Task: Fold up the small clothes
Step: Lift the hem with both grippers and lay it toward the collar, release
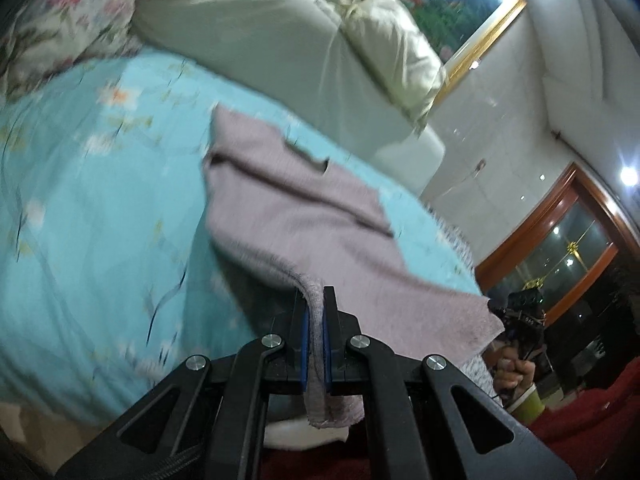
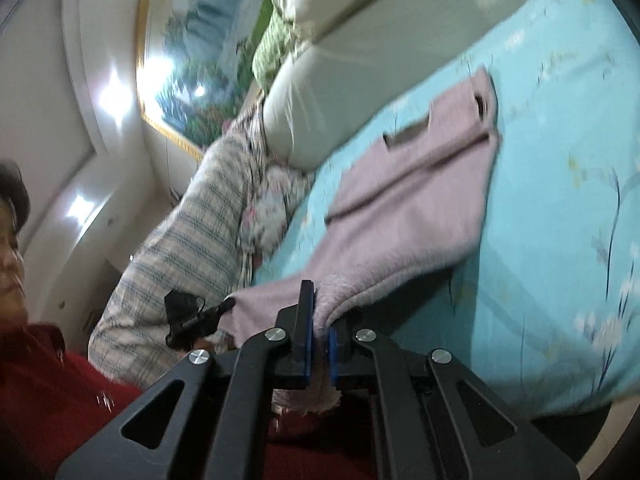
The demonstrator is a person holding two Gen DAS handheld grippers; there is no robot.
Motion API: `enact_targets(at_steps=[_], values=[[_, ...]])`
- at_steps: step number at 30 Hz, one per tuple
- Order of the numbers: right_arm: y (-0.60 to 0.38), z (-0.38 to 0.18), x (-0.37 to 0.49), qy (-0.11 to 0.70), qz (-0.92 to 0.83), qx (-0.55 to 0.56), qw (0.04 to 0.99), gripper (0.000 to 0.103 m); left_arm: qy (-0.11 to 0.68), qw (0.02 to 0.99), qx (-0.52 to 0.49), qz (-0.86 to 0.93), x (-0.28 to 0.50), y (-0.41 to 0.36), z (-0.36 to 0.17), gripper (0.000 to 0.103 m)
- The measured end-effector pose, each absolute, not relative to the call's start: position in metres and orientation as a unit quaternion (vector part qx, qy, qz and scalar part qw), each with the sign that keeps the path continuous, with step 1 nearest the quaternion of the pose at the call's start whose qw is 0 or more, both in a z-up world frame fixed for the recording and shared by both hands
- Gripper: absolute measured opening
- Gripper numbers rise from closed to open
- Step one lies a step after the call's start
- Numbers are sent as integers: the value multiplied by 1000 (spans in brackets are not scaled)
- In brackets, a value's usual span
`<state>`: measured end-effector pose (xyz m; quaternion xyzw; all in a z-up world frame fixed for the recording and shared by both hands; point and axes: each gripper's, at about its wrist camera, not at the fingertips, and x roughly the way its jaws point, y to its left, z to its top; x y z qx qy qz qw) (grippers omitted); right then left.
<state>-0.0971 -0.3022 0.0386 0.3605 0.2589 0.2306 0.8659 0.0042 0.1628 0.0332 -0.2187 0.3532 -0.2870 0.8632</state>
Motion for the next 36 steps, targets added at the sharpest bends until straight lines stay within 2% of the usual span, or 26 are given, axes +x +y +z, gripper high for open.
enact_targets(at_steps=[5,10,18,27,31,34,35,36], values=[[-317,68,-52,232,201,335,891,7,302,886,-211,-283,51,153,66,3],[-343,91,15,210,161,319,910,7,285,900,-202,-260,117,138,85,3],[-377,83,139,261,58,300,916,7,300,914,-179,-205,246,112,95,3],[-404,15,246,363,-14,292,885,7,388,903,-129,-129,376,80,28,3],[-408,-13,269,407,-33,301,862,8,426,891,-118,-100,411,76,-11,4],[-414,-15,262,404,-32,326,854,8,462,876,-110,-81,425,76,-37,6],[-415,-13,258,400,-32,332,854,9,468,873,-110,-79,424,78,-41,7],[-416,-8,250,393,-36,336,855,18,467,873,-115,-84,419,81,-42,8]])
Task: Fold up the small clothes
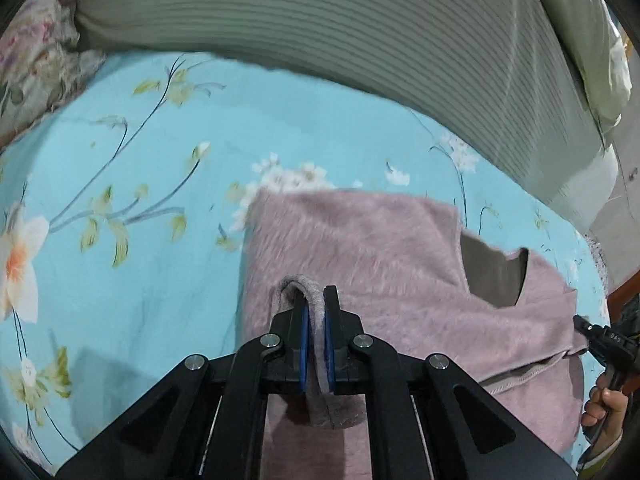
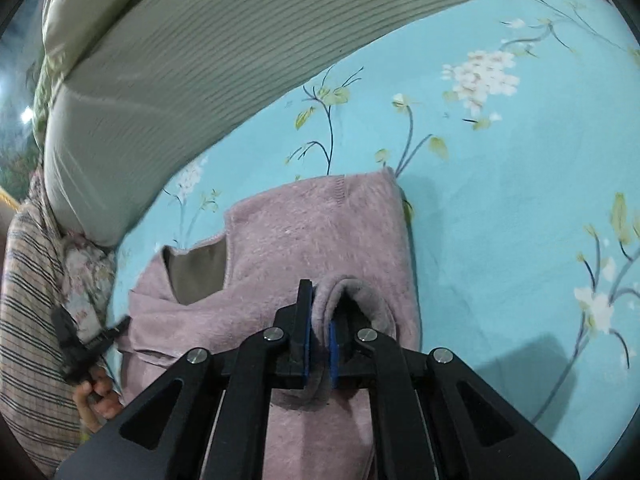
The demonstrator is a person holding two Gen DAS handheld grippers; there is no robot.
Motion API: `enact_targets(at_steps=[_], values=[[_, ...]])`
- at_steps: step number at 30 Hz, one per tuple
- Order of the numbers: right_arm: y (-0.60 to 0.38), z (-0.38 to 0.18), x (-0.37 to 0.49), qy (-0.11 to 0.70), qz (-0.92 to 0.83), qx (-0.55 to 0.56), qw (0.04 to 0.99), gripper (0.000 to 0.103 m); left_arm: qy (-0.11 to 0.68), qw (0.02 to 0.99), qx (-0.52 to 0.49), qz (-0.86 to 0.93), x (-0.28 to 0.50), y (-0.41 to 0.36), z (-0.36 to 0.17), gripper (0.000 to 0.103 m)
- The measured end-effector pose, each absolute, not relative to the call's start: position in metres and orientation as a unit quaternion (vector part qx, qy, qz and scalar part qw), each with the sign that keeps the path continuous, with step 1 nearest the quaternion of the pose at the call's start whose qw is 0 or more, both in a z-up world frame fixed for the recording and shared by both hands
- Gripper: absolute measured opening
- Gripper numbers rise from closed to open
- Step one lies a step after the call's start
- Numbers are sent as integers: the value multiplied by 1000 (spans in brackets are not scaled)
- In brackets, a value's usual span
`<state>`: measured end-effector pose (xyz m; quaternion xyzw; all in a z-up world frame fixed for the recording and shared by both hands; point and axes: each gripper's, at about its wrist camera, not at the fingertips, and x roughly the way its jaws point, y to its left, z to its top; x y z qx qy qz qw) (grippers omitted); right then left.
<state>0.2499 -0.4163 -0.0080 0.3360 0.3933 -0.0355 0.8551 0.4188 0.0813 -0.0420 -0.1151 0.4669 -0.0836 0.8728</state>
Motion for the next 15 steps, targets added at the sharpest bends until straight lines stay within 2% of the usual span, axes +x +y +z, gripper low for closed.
enact_targets(at_steps=[1,2,3,4,6,12,15], values=[[-417,1,237,381,-42,334,861,26,465,873,-118,-88,415,83,-41,16],[-416,8,227,368,-50,330,868,45,461,874,-122,-95,404,85,-37,30],[-413,17,217,354,-61,322,876,58,455,876,-122,-100,394,85,-33,36],[-408,28,203,337,-68,306,888,58,449,879,-119,-105,383,84,-29,45],[-391,39,191,329,-46,280,900,58,440,883,-102,-127,352,74,-19,45],[-285,-4,228,481,95,132,861,57,483,849,-48,-209,311,10,-41,45],[-273,-16,257,502,76,72,858,57,512,837,-5,-195,327,-15,-61,45]])
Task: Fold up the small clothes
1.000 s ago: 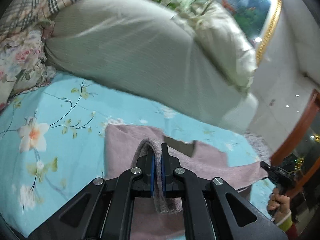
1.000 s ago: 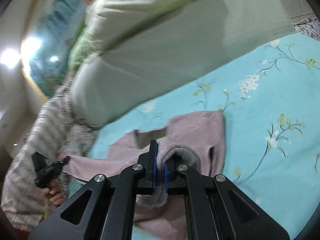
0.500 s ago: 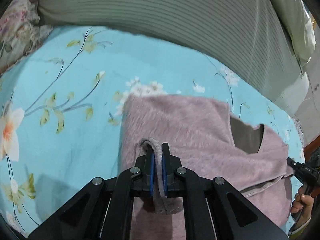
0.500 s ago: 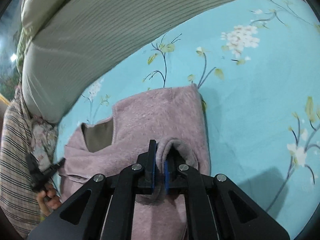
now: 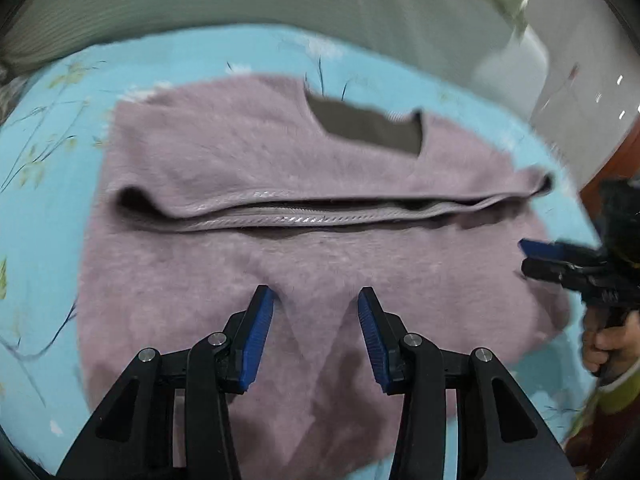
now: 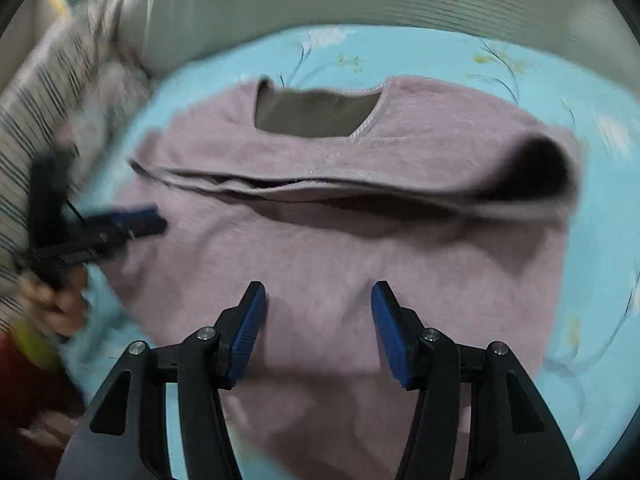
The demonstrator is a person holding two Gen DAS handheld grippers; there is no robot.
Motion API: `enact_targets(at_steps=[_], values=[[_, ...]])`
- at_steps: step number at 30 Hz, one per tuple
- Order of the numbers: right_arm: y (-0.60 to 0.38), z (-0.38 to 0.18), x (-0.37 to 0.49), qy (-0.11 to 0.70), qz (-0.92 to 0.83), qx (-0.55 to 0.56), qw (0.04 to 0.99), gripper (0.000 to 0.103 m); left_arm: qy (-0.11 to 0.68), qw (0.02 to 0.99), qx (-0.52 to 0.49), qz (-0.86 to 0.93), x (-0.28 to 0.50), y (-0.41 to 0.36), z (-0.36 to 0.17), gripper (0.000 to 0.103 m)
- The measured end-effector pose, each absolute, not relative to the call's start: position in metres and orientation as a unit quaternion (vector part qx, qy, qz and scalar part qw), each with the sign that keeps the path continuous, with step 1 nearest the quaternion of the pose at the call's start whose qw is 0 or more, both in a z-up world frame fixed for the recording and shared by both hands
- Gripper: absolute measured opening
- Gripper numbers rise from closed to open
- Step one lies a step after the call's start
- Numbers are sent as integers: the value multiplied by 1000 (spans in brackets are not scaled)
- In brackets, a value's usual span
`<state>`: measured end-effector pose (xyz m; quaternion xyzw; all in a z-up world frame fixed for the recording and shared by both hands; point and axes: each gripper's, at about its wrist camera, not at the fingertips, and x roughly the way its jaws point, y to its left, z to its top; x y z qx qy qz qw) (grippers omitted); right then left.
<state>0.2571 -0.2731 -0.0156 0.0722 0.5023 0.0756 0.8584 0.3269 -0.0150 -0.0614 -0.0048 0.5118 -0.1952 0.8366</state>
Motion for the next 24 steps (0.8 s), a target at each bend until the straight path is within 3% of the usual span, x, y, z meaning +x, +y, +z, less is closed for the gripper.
enact_targets(at_steps=[3,6,12,16,24], values=[[-306,-16,291,494,15,105,863,56,501,847,5,-177,357,-16,-59,46],[-361,-12,307,448,-46,208,868,55,500,856,-9,-126,402,-1,-56,45],[-395,4,270,388,-95,280,873,56,486,867,-93,-59,440,50,-43,43],[-374,11,221,379,-67,281,879,57,475,871,-105,-69,403,64,-35,46],[-327,1,137,367,-43,301,879,57,453,863,-175,-136,259,73,-24,47]])
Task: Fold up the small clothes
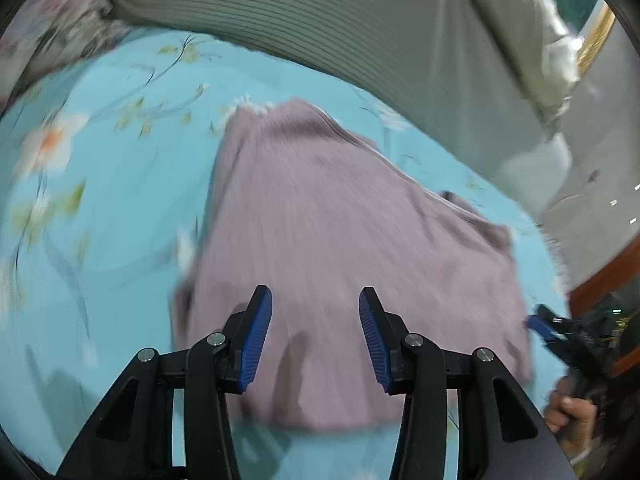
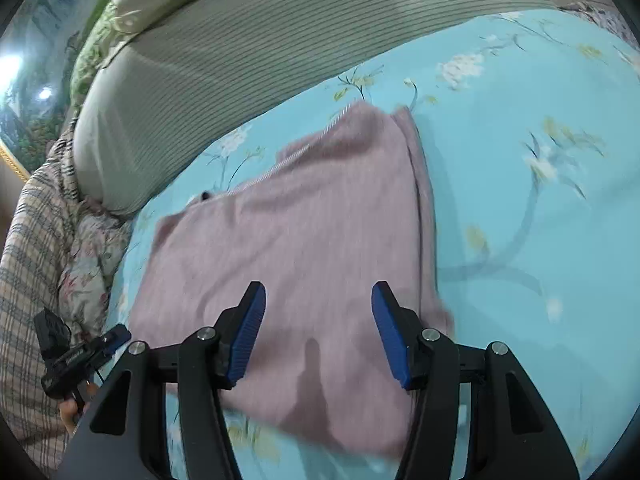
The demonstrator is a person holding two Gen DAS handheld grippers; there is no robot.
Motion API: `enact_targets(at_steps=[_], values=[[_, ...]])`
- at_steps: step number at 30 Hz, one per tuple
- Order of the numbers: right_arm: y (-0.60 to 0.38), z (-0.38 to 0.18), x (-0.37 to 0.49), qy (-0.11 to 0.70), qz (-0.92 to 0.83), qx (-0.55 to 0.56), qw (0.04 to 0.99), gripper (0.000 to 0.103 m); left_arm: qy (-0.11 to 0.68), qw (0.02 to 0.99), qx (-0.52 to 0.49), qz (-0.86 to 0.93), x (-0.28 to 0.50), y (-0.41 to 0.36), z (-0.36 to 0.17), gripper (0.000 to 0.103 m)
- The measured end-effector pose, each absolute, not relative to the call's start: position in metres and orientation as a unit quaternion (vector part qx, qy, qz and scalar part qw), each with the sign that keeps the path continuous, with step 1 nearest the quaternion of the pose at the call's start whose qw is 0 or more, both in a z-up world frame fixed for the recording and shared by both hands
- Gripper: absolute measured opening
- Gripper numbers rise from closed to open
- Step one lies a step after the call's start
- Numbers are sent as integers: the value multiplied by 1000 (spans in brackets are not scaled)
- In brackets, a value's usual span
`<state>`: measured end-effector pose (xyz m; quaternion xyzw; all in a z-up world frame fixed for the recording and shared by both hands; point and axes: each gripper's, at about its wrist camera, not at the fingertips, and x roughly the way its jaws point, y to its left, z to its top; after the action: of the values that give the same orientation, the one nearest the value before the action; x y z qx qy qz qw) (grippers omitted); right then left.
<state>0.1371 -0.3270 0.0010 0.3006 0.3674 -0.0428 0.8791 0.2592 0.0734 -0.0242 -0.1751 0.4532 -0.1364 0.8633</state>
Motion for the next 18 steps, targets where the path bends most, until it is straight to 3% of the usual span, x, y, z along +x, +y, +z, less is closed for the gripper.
enact_targets(at_steps=[6,8,12,18], values=[[-299,-8,92,367,-17,315,875,57,464,838,-234,-166,186,72,-38,51],[-290,-12,83,378,-7,313,871,57,466,832,-250,-169,174,73,-48,58],[-278,-23,79,395,2,312,864,57,482,812,-283,-166,177,70,-68,59],[-275,-31,80,400,-1,331,855,57,480,804,-316,-153,189,73,-79,70]])
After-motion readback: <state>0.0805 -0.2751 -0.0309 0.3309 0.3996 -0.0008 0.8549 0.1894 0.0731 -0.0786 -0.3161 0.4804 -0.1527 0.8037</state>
